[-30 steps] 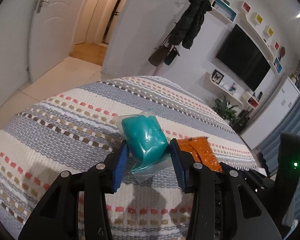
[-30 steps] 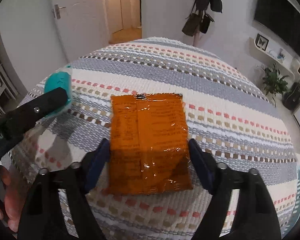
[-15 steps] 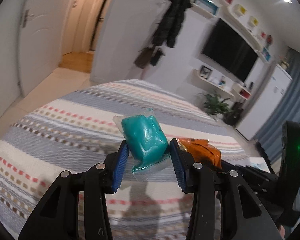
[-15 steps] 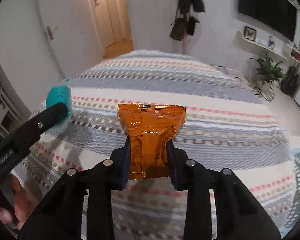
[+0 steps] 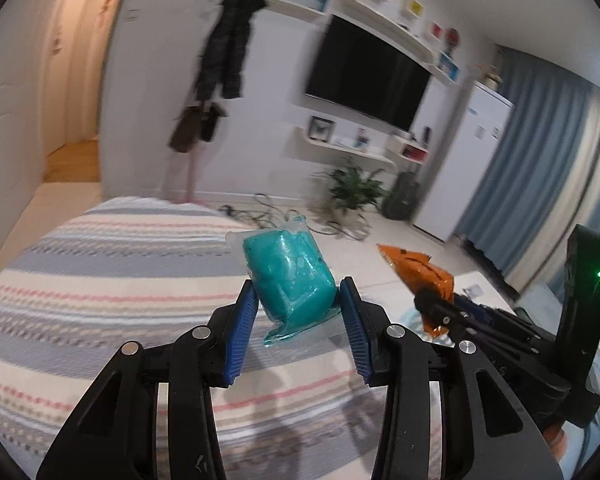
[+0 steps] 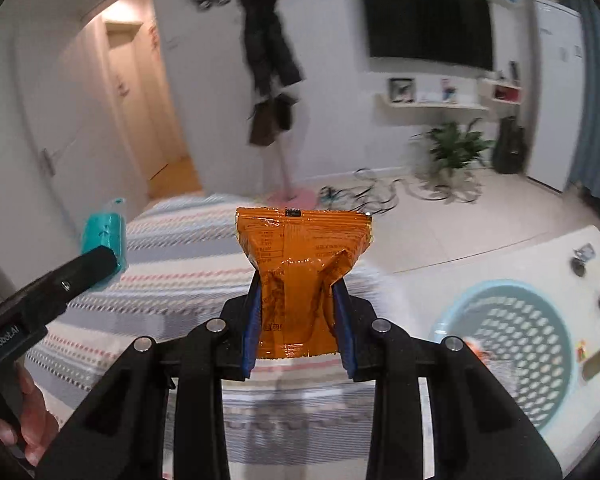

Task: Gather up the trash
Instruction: 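Carry the teal bag and orange packet over the basket and release both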

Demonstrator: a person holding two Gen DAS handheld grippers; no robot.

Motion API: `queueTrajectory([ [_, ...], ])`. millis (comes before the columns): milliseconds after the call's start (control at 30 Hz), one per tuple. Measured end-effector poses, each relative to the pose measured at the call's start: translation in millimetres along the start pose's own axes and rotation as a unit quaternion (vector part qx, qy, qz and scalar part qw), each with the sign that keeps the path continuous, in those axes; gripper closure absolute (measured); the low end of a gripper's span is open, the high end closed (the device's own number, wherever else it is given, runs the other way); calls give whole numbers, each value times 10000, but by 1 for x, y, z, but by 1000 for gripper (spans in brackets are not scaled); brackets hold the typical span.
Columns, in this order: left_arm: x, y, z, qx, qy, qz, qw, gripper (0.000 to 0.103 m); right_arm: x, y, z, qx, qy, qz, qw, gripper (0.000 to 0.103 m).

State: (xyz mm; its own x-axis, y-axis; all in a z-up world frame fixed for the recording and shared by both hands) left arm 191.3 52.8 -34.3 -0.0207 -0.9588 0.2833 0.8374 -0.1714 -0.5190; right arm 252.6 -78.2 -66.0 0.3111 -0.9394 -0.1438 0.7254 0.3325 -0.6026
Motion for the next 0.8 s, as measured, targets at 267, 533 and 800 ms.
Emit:
queueTrajectory([
  [267,96,44,-10,-282,605,-493,9966,62,118,-37,-1,298,857,-587,9941,74],
  [533,166,93,-44,-731,1136,-834,9873,62,211,-32,-36,-24,1558,-1029,9824,74],
  [800,198,141,-86,-1607,1148,-1471,9692,62,263,-2,-93,-807,2236,-1287,9628,68],
])
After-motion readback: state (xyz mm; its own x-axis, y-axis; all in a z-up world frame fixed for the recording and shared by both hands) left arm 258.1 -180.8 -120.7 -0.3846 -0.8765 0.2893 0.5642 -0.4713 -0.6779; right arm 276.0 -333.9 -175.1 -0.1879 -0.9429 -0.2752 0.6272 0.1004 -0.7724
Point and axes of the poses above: each gripper's, at about its wrist camera, not at the fingertips, and y roughly the way its jaws point, x to its right, z to its top, the point moved 8 cm from there along y, roughly the way its jaws point
